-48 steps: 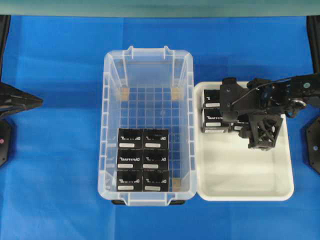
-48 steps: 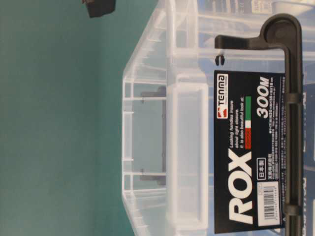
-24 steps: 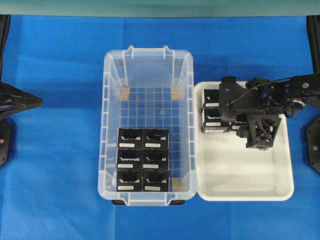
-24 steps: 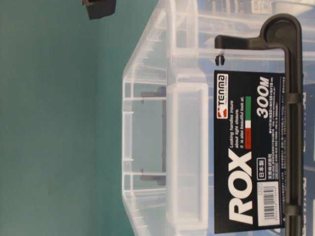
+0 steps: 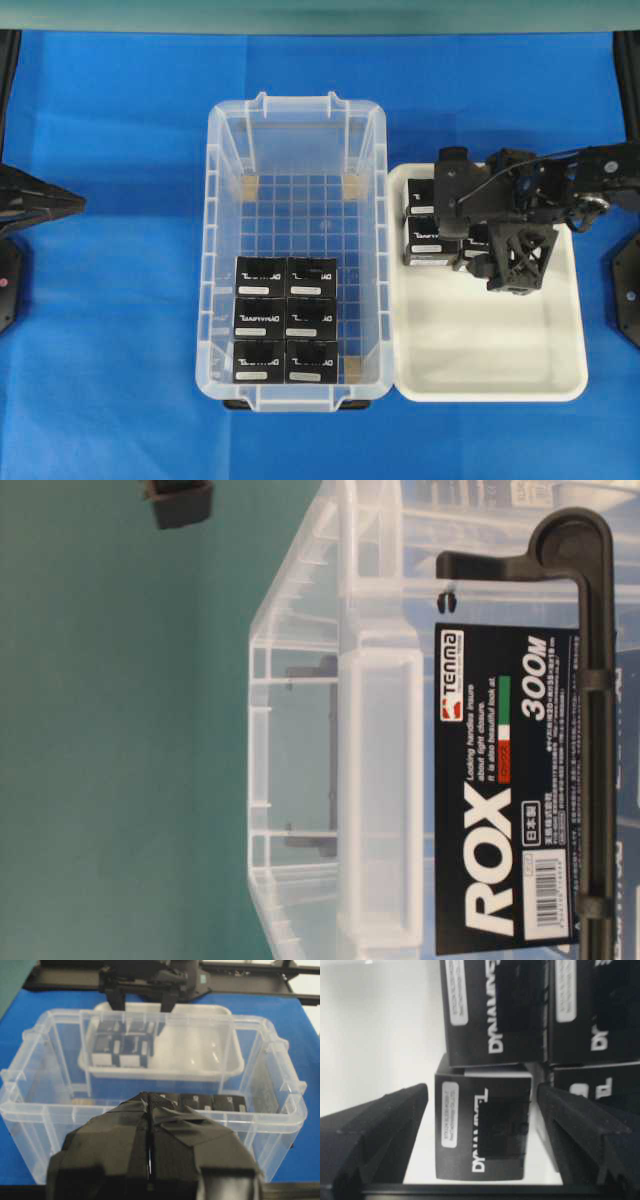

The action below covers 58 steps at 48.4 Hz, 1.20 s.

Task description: Pick the box from inside the plastic case

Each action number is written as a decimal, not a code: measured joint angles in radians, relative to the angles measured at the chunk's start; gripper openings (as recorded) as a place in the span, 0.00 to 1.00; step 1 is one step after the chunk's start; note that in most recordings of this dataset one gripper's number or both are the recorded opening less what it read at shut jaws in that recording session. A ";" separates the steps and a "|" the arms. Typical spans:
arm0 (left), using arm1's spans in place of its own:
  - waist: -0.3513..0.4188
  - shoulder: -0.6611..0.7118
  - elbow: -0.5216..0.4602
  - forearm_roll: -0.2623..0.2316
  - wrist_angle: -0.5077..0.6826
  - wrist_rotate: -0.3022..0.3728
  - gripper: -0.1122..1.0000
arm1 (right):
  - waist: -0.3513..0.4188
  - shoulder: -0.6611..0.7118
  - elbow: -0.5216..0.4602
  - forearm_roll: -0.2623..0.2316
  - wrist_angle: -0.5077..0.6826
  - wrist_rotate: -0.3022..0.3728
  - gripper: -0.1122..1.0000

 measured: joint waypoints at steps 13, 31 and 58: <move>0.000 0.000 0.000 0.000 0.000 0.000 0.04 | 0.000 -0.072 -0.046 -0.018 0.098 0.002 0.96; 0.000 0.000 0.002 0.000 0.002 0.000 0.04 | 0.002 -0.305 -0.124 -0.020 0.052 0.002 0.96; 0.000 0.002 0.002 0.000 0.002 0.000 0.04 | 0.015 -0.606 -0.003 0.006 -0.127 0.003 0.96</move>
